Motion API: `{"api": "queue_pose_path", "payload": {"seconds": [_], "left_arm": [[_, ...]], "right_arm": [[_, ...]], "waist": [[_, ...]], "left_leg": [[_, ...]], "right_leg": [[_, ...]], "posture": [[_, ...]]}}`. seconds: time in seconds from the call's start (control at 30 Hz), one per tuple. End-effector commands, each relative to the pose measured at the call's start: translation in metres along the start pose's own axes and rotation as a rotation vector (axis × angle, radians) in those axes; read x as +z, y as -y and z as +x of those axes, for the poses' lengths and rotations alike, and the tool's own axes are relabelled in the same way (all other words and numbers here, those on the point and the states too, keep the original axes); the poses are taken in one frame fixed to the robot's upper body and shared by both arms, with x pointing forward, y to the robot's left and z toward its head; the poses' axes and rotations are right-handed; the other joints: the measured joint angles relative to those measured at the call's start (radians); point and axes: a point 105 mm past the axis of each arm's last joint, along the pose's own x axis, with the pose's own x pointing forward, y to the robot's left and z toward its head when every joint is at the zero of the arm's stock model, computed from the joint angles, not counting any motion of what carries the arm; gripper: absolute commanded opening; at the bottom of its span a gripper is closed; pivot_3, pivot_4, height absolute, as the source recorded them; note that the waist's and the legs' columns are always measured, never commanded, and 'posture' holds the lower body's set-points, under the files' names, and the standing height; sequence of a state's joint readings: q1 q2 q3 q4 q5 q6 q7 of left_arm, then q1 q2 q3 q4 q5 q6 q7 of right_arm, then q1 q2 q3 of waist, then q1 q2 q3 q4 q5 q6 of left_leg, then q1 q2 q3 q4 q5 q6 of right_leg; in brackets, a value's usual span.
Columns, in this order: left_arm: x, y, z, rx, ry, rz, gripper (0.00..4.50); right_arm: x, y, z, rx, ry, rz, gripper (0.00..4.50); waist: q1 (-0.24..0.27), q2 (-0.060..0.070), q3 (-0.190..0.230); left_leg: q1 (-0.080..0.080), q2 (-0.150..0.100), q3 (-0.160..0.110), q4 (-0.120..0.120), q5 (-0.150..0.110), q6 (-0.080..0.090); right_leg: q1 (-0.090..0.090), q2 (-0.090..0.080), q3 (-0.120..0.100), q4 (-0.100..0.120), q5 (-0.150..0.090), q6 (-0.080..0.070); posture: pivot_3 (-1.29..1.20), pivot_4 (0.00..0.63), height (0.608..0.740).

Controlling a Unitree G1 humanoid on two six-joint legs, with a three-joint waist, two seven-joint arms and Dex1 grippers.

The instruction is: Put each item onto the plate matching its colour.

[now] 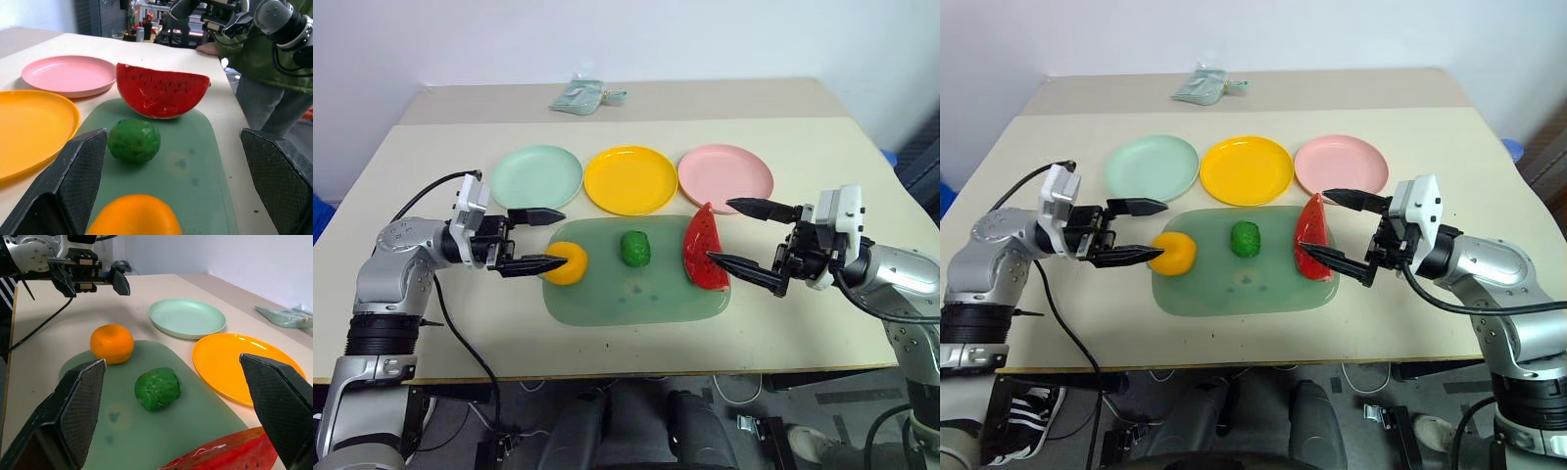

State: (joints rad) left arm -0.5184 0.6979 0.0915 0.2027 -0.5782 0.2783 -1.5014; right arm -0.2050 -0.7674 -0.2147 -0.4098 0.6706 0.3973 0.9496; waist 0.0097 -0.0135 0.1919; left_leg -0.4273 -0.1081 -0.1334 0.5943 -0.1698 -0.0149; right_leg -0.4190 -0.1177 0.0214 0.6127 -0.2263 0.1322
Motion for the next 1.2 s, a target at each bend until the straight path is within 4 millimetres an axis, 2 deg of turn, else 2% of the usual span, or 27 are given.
{"api": "queue_pose_path", "payload": {"seconds": [0.03,0.2,0.47,0.6,0.63,0.73,0.87,1.07,1.2], "left_arm": [[0.004,-0.002,0.001,0.001,0.006,0.027,4.42],[0.006,-0.002,-0.001,0.006,0.006,0.027,4.42],[0.023,-0.009,-0.024,0.107,0.032,0.05,4.42],[0.024,-0.01,-0.043,0.172,-0.006,0.061,4.42],[0.023,-0.008,-0.041,0.18,-0.015,0.062,4.42],[0.014,0.001,-0.038,0.168,-0.062,0.053,4.42],[-0.012,0.003,-0.039,0.158,-0.193,0.061,4.42],[-0.025,-0.009,-0.036,0.185,-0.221,0.088,4.42],[-0.042,-0.013,-0.023,0.165,-0.203,0.073,4.42]], "right_arm": [[0.015,0.0,-0.004,-0.015,0.024,-0.071,4.5],[0.016,-0.003,-0.005,-0.01,0.031,-0.06,4.5],[0.017,-0.001,0.013,0.013,0.073,-0.065,4.5],[0.02,-0.003,0.024,0.035,0.108,-0.07,4.5],[0.019,-0.002,0.023,0.043,0.11,-0.062,4.5],[0.022,-0.005,0.026,0.079,0.123,-0.041,4.5],[0.02,-0.015,0.024,0.171,0.092,-0.039,4.5],[0.026,-0.027,0.02,0.263,0.073,-0.034,4.5],[0.029,-0.032,0.023,0.251,0.073,-0.093,4.5]], "waist": [[0.0,0.0,0.0],[0.001,0.0,0.0],[-0.005,0.0,0.0],[-0.007,0.0,0.0],[-0.007,0.0,0.0],[-0.005,0.0,0.0],[0.0,0.0,0.0],[0.001,0.0,0.0],[0.001,0.0,0.0]], "left_leg": [[0.0,0.0,0.0,0.0,0.0,0.0],[0.0,0.0,0.0,0.0,0.0,0.0],[0.0,0.0,0.0,0.0,0.0,0.0],[0.0,0.0,0.0,0.0,0.0,0.0],[0.0,0.0,0.0,0.0,0.0,0.0],[0.0,0.0,0.0,0.0,0.0,0.0],[0.0,0.0,0.0,0.0,0.0,-0.001],[0.0,0.0,0.0,0.0,-0.001,-0.002],[0.0,0.0,0.0,0.0,-0.001,-0.002]], "right_leg": [[0.0,0.0,0.0,0.0,0.0,0.0],[0.0,0.0,0.0,0.0,0.0,0.0],[0.0,0.0,0.0,0.0,0.0,0.0],[-0.001,0.0,0.0,0.0,0.0,0.0],[-0.001,0.0,0.0,0.001,0.0,0.0],[-0.001,0.0,0.0,0.0,0.0,0.0],[0.0,0.0,0.0,0.001,0.0,0.0],[-0.001,0.0,0.0,0.0,0.0,0.0],[-0.001,0.0,0.0,0.0,0.0,0.0]], "posture": [[0.0,0.15,0.74],[0.0,0.15,0.74],[0.0,0.15,0.74],[0.0,0.15,0.74],[0.0,0.15,0.74],[0.0,0.15,0.74],[0.0,0.15,0.74],[0.0,0.15,0.74],[0.0,0.15,0.74]]}}
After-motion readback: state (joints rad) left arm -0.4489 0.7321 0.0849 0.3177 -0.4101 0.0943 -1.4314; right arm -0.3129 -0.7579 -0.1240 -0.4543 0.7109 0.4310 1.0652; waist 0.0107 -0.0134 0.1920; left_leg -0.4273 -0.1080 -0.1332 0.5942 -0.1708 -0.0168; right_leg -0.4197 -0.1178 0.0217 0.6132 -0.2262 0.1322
